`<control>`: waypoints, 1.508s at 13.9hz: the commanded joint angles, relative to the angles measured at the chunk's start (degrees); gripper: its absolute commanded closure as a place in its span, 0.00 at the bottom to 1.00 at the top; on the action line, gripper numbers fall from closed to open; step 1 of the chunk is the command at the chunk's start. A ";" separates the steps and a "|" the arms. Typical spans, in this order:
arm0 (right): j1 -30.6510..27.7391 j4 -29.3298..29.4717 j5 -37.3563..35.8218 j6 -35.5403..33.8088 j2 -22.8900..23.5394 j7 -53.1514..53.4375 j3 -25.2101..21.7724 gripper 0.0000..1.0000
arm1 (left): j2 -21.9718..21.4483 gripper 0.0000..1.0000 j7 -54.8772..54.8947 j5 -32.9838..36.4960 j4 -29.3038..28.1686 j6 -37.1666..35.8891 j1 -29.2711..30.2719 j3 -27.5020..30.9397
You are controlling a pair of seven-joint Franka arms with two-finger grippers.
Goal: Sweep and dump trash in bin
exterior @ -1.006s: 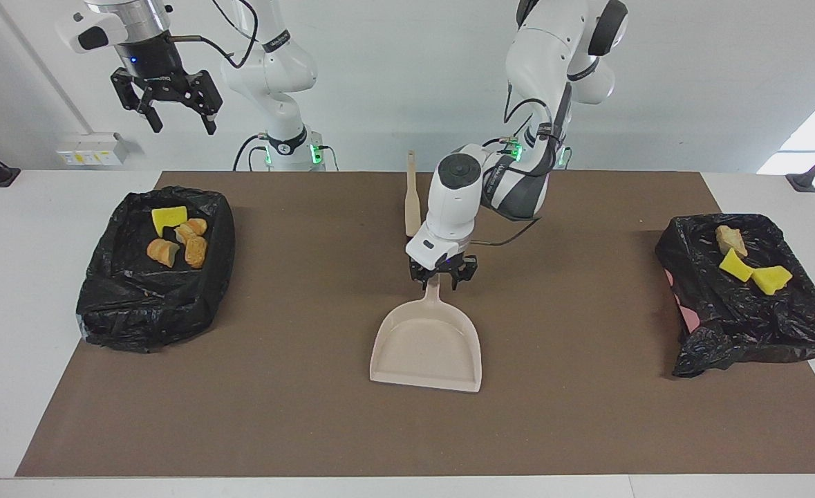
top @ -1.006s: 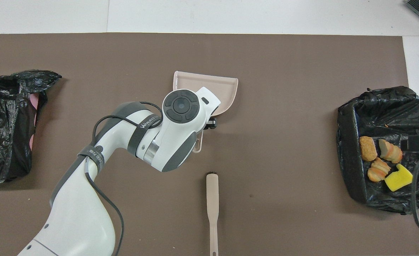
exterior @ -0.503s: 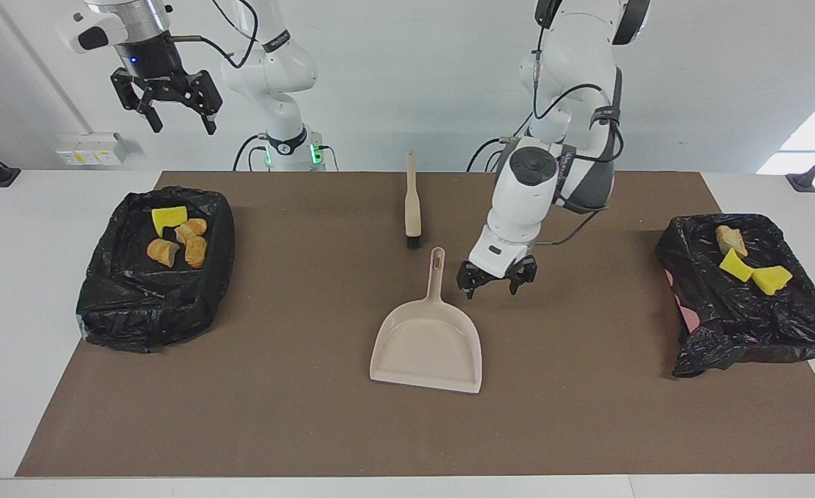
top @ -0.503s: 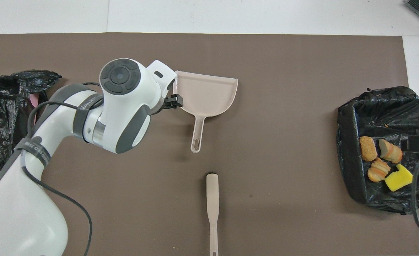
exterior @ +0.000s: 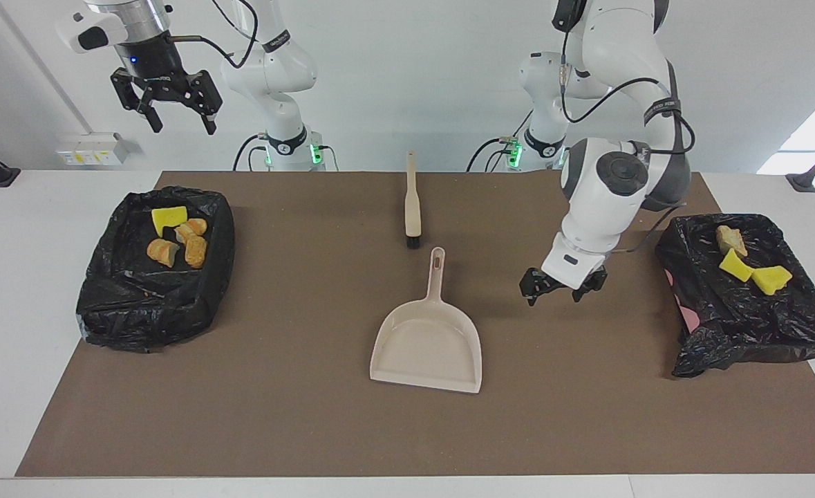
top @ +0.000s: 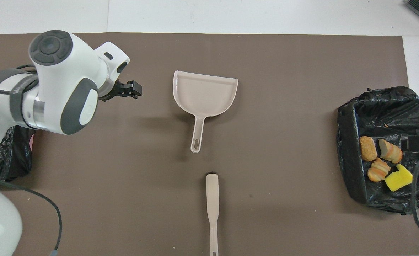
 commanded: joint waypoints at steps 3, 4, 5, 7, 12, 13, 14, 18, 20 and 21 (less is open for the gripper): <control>-0.34 0.03 -0.28 -0.40 -0.39 -1.55 -0.01 0.00 | -3.37 0.00 10.93 -1.25 -0.06 -4.68 7.42 -0.44; -0.34 0.03 -0.28 -0.40 -0.39 -1.64 -0.01 0.00 | -4.51 0.00 10.93 -1.25 -0.15 -4.77 7.86 -0.35; -0.34 0.03 -0.28 -0.40 -0.39 -1.64 -0.01 0.00 | -6.09 0.00 11.02 -1.95 -0.58 -4.94 9.69 -0.44; -0.34 0.03 -0.28 -0.40 -0.39 -1.64 -0.01 0.00 | -8.90 0.00 13.81 -3.27 -1.72 -5.90 10.85 -0.44; -0.34 0.03 -0.28 -0.40 -0.39 -1.64 -0.01 0.00 | -14.71 0.00 17.17 -3.10 -1.99 -13.89 10.94 -0.17; -0.34 0.03 -0.28 -0.40 -0.39 -1.64 -0.01 0.00 | -15.15 0.00 17.34 -2.75 -1.91 -15.56 10.94 -0.17; -0.34 0.03 -0.28 -0.40 -0.39 -1.64 -0.01 0.00 | -15.16 0.00 17.34 -2.31 -1.30 -16.80 10.94 -0.17; -0.34 0.03 -0.28 -0.40 -0.39 -1.64 -0.01 0.00 | -18.57 0.00 17.17 -1.69 -0.76 -20.94 10.94 -0.17; -0.34 0.03 -0.28 -0.40 -0.39 -1.64 -0.01 0.00 | -19.55 0.00 16.82 -1.69 -1.55 -21.03 11.03 -0.17; -0.34 0.03 -0.20 -0.40 -0.39 -1.64 -0.01 0.00 | -19.64 0.00 16.90 -1.69 -1.64 -21.37 10.94 -0.17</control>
